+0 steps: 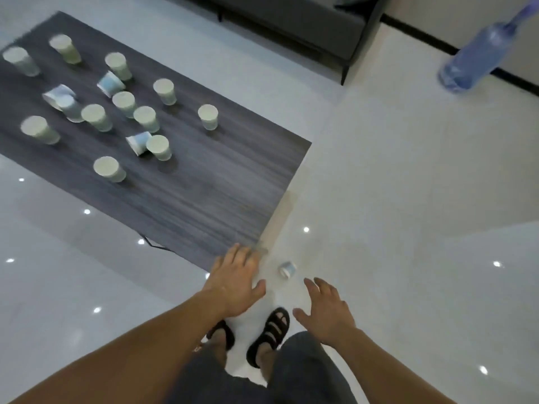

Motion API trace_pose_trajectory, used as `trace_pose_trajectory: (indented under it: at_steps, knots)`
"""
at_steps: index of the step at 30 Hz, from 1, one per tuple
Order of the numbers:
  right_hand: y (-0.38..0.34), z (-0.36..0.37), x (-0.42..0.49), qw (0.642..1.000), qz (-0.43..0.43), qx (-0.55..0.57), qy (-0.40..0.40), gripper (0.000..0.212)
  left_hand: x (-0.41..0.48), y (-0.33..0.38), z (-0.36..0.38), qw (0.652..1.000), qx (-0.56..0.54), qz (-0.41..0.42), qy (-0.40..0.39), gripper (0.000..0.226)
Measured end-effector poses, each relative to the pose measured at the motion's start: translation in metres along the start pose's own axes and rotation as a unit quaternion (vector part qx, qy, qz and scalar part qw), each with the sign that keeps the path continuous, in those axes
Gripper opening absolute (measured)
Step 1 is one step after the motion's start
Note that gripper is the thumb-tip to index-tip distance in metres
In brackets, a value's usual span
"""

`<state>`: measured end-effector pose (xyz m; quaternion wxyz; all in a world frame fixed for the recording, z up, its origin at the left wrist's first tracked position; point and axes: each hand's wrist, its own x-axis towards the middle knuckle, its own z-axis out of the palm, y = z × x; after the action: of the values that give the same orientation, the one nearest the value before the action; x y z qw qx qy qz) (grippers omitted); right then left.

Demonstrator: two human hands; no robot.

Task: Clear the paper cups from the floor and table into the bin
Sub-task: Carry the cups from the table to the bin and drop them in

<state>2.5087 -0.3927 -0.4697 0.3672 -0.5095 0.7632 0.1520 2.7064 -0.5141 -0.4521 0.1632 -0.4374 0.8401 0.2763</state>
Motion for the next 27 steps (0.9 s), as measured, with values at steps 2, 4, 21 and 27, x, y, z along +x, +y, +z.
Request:
trace_pose_trajectory:
  at_steps: [2,4,21,27]
  knots:
    - [0.022,0.013,0.015,0.999,0.015,0.009,-0.027,0.075,0.026,0.014,0.019,1.000,-0.017,0.018,-0.014,0.072]
    - [0.045,0.029,0.038,0.998,0.024,0.015,-0.052,0.076,0.051,0.024,0.043,0.999,-0.030,0.022,-0.014,0.072]
    - [0.286,0.298,0.341,0.991,0.066,0.085,-0.078,0.080,0.290,0.090,0.409,0.987,-0.075,-0.080,-0.116,0.066]
    - [0.274,0.389,0.417,0.986,0.074,0.145,0.023,0.082,0.348,0.055,0.485,0.991,-0.048,-0.076,-0.102,0.066]
